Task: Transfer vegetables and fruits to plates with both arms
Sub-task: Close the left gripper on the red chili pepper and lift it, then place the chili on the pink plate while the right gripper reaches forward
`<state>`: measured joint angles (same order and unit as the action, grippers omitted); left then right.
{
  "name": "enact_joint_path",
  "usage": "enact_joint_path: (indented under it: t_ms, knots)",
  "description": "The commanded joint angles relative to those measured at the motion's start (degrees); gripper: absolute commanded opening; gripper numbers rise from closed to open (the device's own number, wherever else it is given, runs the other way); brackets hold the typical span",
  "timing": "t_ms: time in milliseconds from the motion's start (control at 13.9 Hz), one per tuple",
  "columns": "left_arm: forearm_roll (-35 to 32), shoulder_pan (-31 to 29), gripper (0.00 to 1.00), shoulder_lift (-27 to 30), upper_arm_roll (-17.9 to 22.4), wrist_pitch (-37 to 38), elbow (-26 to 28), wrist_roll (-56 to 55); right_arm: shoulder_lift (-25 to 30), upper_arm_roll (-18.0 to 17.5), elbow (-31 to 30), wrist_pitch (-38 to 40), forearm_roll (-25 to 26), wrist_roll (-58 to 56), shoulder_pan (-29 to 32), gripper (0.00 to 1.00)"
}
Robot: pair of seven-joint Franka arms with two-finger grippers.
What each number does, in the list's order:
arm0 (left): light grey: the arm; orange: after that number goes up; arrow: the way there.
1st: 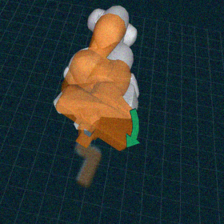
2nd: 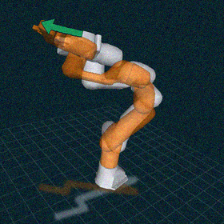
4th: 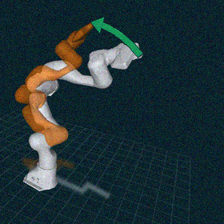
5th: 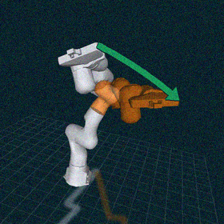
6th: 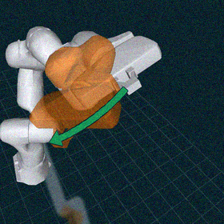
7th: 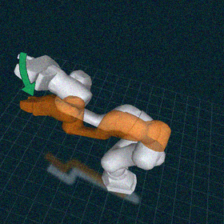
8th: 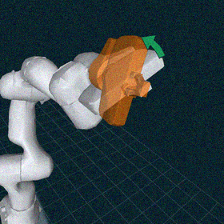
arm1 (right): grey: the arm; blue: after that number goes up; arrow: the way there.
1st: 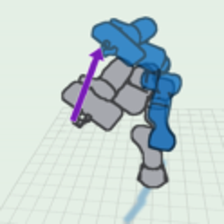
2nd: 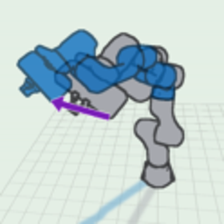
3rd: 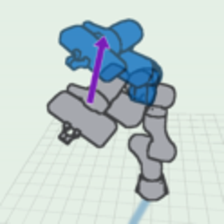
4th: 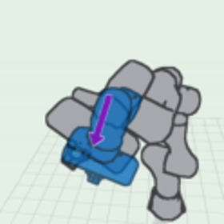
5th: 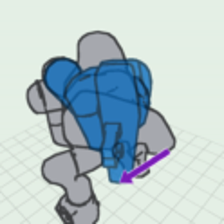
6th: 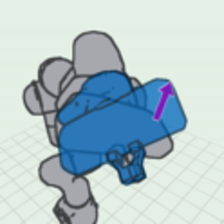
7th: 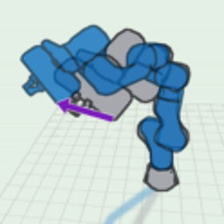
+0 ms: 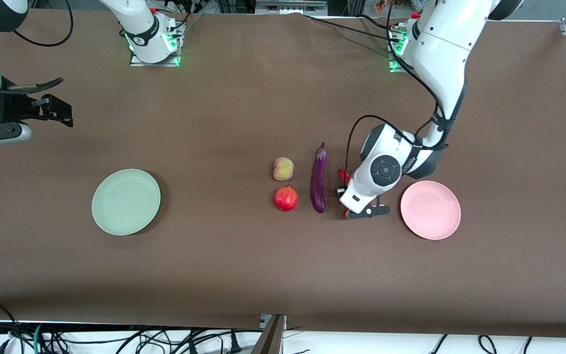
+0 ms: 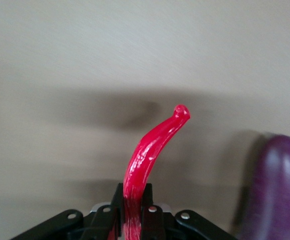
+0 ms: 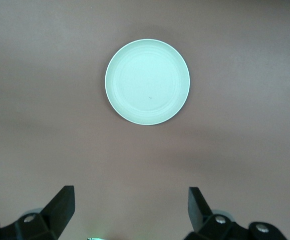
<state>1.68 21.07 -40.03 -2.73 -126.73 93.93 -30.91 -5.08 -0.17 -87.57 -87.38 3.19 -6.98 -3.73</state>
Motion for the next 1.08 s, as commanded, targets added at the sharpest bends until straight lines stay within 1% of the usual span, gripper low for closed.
enact_joint_path:
  t_ms: [0,72,144,288,360,504,576,720,792,864,936,1008]
  knots:
    - [-9.02,-1.21,0.01,2.24,1.76,9.98,-4.61,2.42,-0.63,-0.62,1.53,0.72,0.33,0.47,0.65,1.0]
    - [-12.54,-1.47,0.01,2.24,2.63,12.62,-6.02,3.83,-0.63,-0.62,1.53,0.72,0.41,0.47,0.65,1.0]
    - [-15.71,-1.73,0.01,2.24,2.99,13.7,-6.91,6.1,-0.63,-0.62,1.53,0.72,0.42,0.47,0.65,1.0]
    - [-22.22,-3.31,0.01,2.24,4.74,13.8,-7.36,13.64,-0.63,-0.62,1.53,0.72,0.33,0.47,0.65,1.0]
    - [-23.81,-4.45,0.01,1.89,5.36,13.62,-7.53,17.6,-0.63,-0.62,1.53,0.72,0.33,0.38,0.65,1.0]
    - [-23.57,-9.35,0.02,0.49,5.28,13.09,-8.14,24.46,-0.72,-0.62,1.53,0.72,0.42,0.56,0.65,1.0]
    - [-23.13,-10.68,0.02,0.22,5.02,12.66,-8.15,26.84,-1.24,-0.62,1.62,0.72,0.5,0.39,0.65,1.0]
    - [-23.12,-11.05,0.05,-0.66,5.02,9.24,-7.54,27.31,-2.12,-0.62,1.62,0.55,0.59,0.65,0.48,1.0]
    - [-23.12,-11.83,0.08,-1.18,5.1,8.7,-7.45,27.39,-3.52,-0.7,1.53,0.02,0.59,0.73,0.13,1.0]
    - [-23.04,-12.19,0.2,-1.28,5.02,8.7,-7.44,27.57,-4.93,-0.7,1.53,-0.16,0.42,0.82,-0.23,1.0]
    - [-23.04,-12.11,0.57,-1.28,5.02,8.7,-7.53,27.75,-5.29,-0.7,1.53,-0.24,0.33,0.82,-0.32,1.0]
    - [-23.04,-12.1,1.0,-1.36,5.02,8.7,-7.71,27.66,-5.81,-0.7,1.53,-1.03,0.41,0.82,-0.4,1.0]
